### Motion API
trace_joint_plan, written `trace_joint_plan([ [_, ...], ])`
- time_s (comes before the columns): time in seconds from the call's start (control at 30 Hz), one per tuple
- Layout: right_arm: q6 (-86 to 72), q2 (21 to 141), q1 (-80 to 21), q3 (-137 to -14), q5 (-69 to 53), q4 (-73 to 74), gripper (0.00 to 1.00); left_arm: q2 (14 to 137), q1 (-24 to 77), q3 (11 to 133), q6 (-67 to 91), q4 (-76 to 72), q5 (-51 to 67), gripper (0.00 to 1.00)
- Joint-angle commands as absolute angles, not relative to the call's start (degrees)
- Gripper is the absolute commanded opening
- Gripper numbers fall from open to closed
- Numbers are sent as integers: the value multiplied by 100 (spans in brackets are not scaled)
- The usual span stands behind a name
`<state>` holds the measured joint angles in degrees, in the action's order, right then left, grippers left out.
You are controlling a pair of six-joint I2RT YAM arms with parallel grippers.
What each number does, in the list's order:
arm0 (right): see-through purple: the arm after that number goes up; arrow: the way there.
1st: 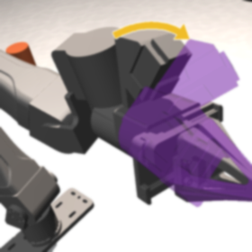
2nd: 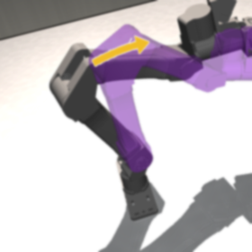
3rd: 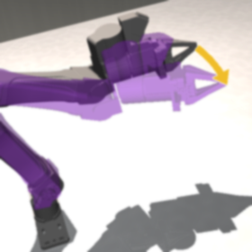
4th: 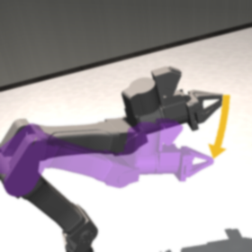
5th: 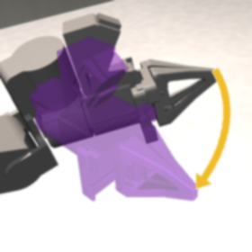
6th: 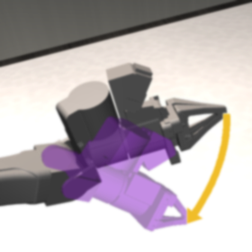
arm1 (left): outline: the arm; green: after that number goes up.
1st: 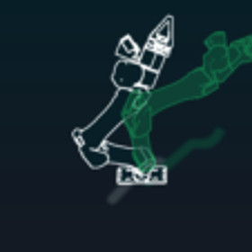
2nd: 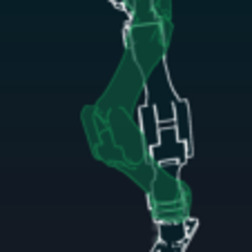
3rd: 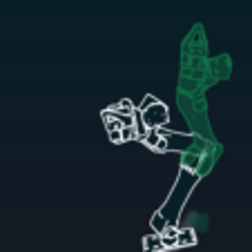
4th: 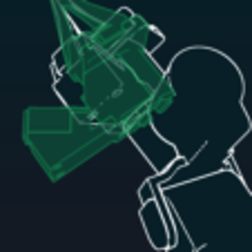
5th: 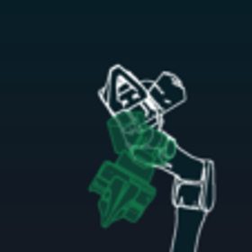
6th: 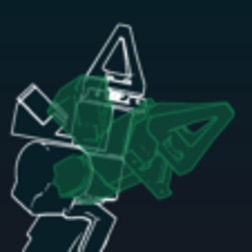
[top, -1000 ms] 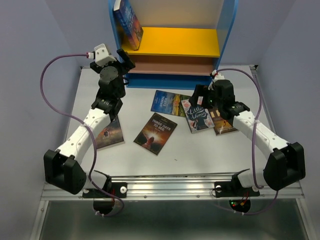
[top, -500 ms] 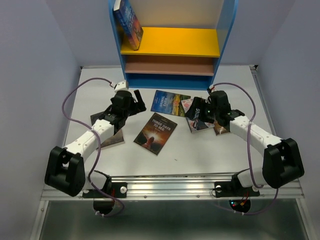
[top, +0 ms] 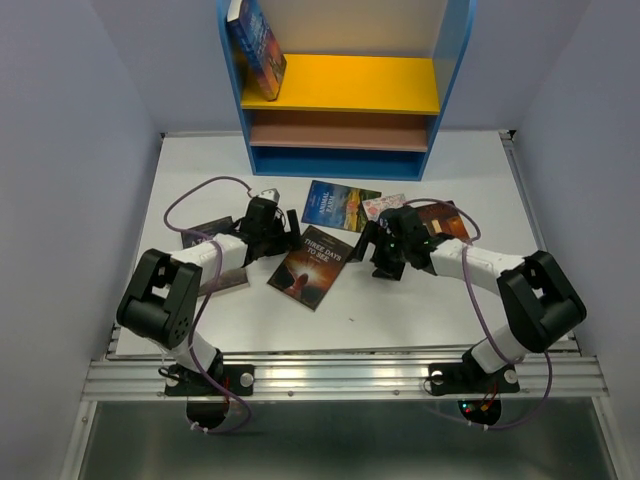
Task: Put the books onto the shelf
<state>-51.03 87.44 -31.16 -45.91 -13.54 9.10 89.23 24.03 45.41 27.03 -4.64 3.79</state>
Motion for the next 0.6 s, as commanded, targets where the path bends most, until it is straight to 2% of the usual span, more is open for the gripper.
trace_joint_plan([
  [0.0,-5704,9008,-3260,-4553,-1371,335,100,9070,2426,4447,2610,-598,308,98],
  [0.23,-5950,9527,-3437,-4790,-1538,88,100,9237,2435,4254,2680,-598,598,80],
  [0.27,-6011,9632,-3437,-4816,-1590,70,100,9246,2435,4132,2724,-606,676,75],
  [0.33,-6082,9729,-3489,-4843,-1626,70,100,9264,2452,4035,2786,-606,782,74],
  [0.4,-6161,9834,-3489,-4878,-1661,-104,100,9272,2522,3876,2909,-624,905,67],
  [0.53,-6188,9967,-3489,-5009,-1687,-149,100,9273,2750,3569,3155,-668,1299,60],
  [0.57,-6188,9984,-3489,-5053,-1722,-149,100,9246,2821,3525,3234,-685,1379,52],
])
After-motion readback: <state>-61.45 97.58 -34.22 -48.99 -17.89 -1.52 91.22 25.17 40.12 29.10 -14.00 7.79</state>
